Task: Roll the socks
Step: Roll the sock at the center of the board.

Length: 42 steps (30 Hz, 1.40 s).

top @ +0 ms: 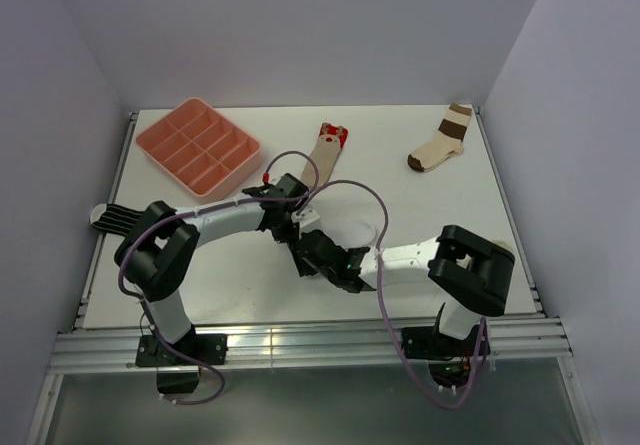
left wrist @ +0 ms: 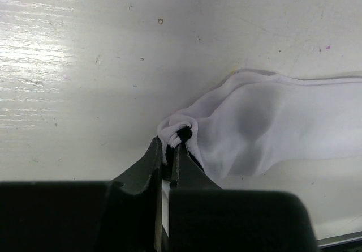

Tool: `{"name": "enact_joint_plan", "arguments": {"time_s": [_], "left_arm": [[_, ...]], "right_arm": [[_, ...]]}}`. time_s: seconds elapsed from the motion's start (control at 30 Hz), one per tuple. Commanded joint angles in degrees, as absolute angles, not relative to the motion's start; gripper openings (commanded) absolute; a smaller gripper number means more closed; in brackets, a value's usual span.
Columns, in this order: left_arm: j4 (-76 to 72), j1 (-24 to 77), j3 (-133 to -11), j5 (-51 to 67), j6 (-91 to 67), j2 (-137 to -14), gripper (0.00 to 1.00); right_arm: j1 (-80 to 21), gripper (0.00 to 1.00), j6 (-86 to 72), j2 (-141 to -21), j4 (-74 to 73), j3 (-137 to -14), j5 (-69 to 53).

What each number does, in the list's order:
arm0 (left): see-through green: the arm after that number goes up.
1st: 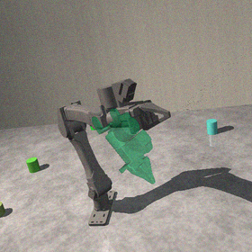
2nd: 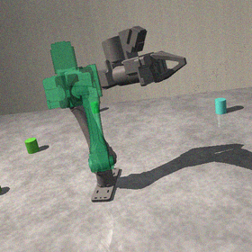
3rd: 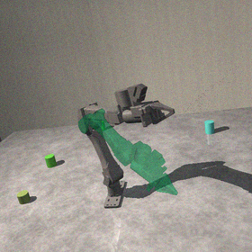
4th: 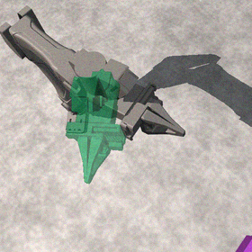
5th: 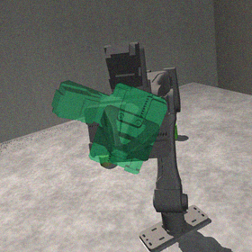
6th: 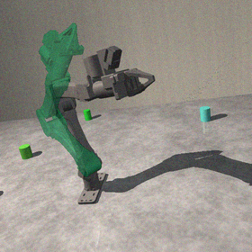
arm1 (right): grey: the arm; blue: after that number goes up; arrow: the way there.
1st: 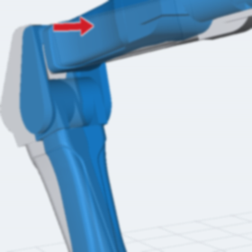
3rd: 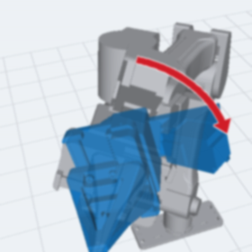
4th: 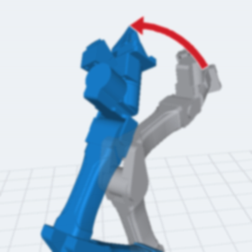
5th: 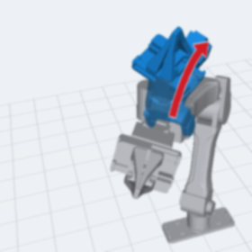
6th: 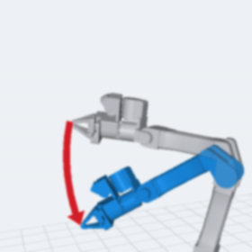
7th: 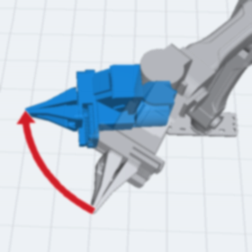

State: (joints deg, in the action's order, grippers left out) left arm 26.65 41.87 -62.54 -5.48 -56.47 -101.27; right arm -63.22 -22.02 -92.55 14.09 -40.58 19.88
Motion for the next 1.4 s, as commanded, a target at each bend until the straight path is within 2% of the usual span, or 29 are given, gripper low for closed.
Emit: {"name": "enact_joint_plan", "arguments": {"time_s": [0.0,0.3,0.4,0.43,0.5,0.53,0.63,0.7,0.73,0.93,1.17,1.37], "left_arm": [[33.4,42.3,-62.3,-7.2,-54.1,-104.0,0.00],[33.2,42.3,-62.2,-6.0,-54.4,-104.0,0.00],[32.1,42.3,-61.2,-5.4,-54.8,-103.5,0.00],[31.8,42.2,-60.9,-5.3,-55.0,-103.4,0.00],[30.9,42.3,-60.0,-5.1,-55.2,-103.0,0.00],[30.8,42.2,-59.8,-5.1,-55.5,-102.7,0.05],[29.3,42.2,-58.2,-5.2,-57.0,-101.6,0.15],[28.0,41.8,-56.8,-4.7,-58.4,-100.3,0.26],[27.3,41.7,-56.3,-4.5,-59.1,-99.8,0.36],[22.2,39.6,-52.2,-3.3,-62.7,-94.0,0.70],[13.7,37.5,-43.3,-3.4,-67.2,-83.3,0.72],[3.5,37.6,-36.0,0.5,-66.7,-77.8,0.70]], "right_arm": [[-65.2,0.52,-19.0,-95.2,15.4,-44.7,26.3],[-66.3,0.45,-19.6,-100.9,13.9,-46.0,31.9],[-66.4,0.30,-21.6,-102.2,13.4,-44.6,32.8],[-66.4,0.17,-22.5,-102.4,13.4,-43.9,32.6],[-66.3,0.04,-23.9,-102.0,13.7,-41.7,31.6],[-66.3,0.00,-25.2,-101.2,14.1,-40.7,30.9],[-66.3,0.00,-28.0,-99.3,15.4,-37.2,28.0],[-66.0,0.00,-29.6,-97.7,16.8,-34.5,24.7],[-65.8,0.00,-31.0,-97.1,17.5,-33.4,23.5],[-61.8,0.00,-33.7,-94.5,26.4,-26.4,7.3],[-51.7,0.00,-39.3,-94.2,42.3,-17.3,-10.3],[-45.0,0.00,-45.0,-101.1,53.0,-15.0,-21.0]]}}
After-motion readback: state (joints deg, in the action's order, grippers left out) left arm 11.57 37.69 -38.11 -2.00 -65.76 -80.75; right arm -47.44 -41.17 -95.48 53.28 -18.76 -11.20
